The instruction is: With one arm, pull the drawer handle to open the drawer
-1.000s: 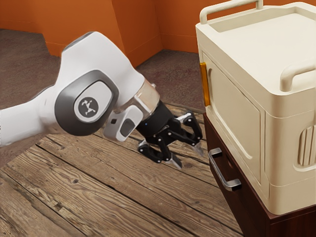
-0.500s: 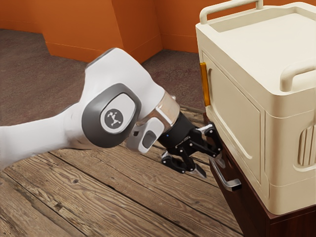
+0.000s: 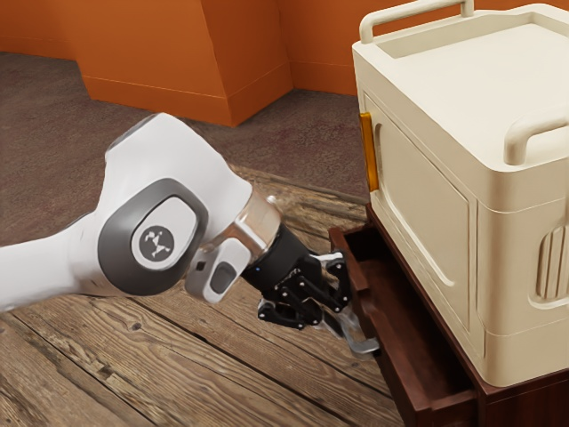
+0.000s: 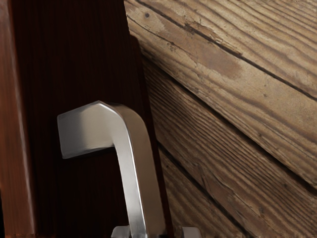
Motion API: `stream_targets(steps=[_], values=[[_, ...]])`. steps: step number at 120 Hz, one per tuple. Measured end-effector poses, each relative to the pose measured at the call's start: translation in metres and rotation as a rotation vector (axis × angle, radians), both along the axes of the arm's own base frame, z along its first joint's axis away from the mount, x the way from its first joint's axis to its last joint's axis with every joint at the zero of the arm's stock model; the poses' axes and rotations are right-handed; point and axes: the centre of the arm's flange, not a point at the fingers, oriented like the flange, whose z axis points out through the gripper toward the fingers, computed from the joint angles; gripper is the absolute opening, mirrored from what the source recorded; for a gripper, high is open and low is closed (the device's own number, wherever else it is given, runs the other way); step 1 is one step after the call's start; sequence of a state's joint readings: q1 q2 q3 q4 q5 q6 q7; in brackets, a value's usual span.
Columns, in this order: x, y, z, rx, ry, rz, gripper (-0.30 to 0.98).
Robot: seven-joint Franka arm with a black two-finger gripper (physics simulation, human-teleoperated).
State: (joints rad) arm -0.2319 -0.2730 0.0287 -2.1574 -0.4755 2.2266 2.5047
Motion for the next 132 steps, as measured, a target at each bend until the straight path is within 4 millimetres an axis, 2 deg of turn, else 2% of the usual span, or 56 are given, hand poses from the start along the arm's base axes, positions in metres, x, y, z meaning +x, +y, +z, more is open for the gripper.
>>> stream_targets(steps=[21, 34, 60, 78, 132], values=[[-0.02, 0.031, -0.001, -0.016, -0.001, 0.039, 0.0], [-0.027, 0.041, -0.009, -0.019, 0.012, 0.051, 0.01], [-0.044, 0.069, -0.007, -0.013, -0.002, 0.077, 0.0], [-0.051, 0.072, -0.006, -0.006, -0.002, 0.069, 0.0], [-0.089, 0.073, -0.004, -0.018, -0.001, 0.038, -0.01]])
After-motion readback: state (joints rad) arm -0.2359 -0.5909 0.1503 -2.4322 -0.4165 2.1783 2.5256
